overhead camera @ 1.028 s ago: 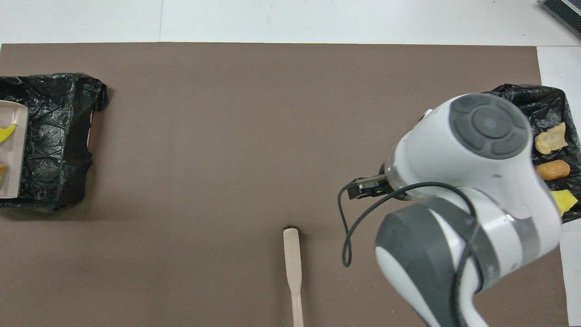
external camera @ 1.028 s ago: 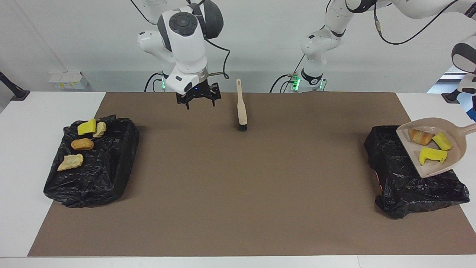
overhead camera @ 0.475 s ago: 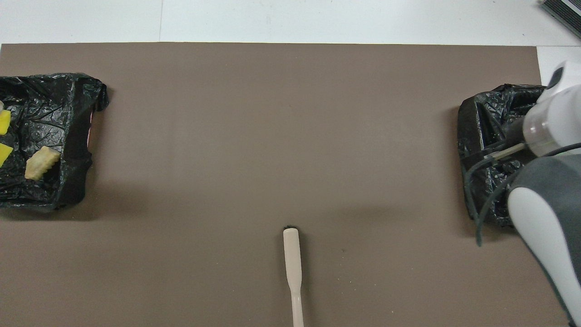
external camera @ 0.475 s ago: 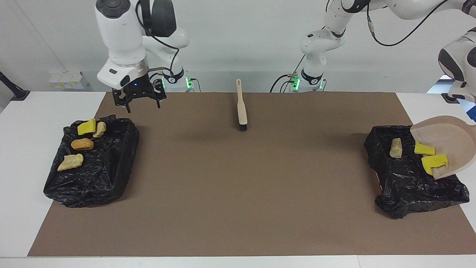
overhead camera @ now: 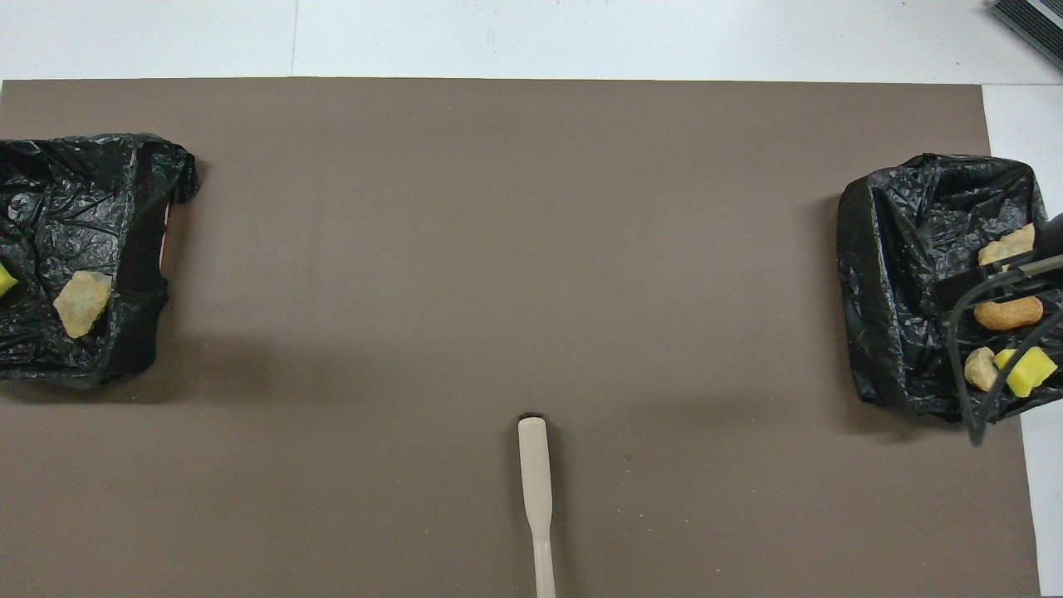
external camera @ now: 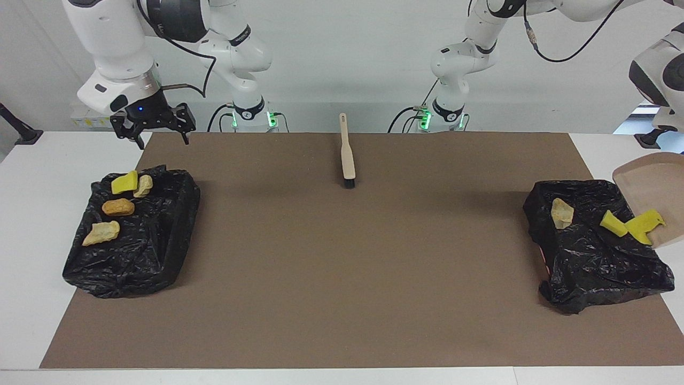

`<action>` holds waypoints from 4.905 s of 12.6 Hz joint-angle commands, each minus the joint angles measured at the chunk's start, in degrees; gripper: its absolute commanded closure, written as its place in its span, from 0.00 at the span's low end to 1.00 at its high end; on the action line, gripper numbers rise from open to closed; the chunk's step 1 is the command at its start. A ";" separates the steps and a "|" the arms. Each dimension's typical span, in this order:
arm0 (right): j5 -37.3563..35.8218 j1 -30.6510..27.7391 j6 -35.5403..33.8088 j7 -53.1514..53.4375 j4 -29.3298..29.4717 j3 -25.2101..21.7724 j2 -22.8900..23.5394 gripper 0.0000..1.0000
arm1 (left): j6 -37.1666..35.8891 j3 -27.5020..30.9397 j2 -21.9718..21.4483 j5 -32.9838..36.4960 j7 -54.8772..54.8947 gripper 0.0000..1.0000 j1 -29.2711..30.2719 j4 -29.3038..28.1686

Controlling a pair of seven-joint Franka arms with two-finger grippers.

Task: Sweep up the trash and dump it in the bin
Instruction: 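Lift the empty dustpan up from the bag with the left gripper, then bring the empty dustpan back to the table center with the left gripper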

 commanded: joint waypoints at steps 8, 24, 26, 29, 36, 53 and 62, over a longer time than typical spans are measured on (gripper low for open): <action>2.04 -0.18 -1.40 5.18 -0.43 0.35 -0.55 0.00 | -6.05 0.20 -5.17 5.60 -17.73 1.00 -7.10 -6.90; 3.62 0.35 0.62 12.83 -0.52 0.62 -0.46 0.00 | -0.54 0.20 -4.20 -44.16 -61.79 1.00 -19.03 -18.57; 3.62 -0.09 0.62 12.83 -0.52 0.62 -0.46 0.00 | 1.94 0.20 -3.42 -46.01 -72.60 1.00 -23.60 -19.81; 3.62 -0.18 0.62 12.83 -0.52 0.62 -0.46 0.00 | 5.98 0.20 -1.83 -47.07 -89.48 1.00 -30.37 -19.82; 3.62 -0.18 0.62 12.74 -0.52 0.62 -0.46 0.00 | 21.28 0.20 3.97 -58.50 -121.44 1.00 -41.45 -19.03; 3.62 -0.18 0.62 12.83 -0.52 0.62 -0.46 0.00 | 17.34 0.02 10.39 -56.04 -129.96 0.57 -51.48 -13.57; 3.62 -0.18 0.62 12.83 -0.52 0.62 -0.46 0.00 | 6.80 0.55 2.05 -55.86 -125.41 0.00 -43.67 -16.12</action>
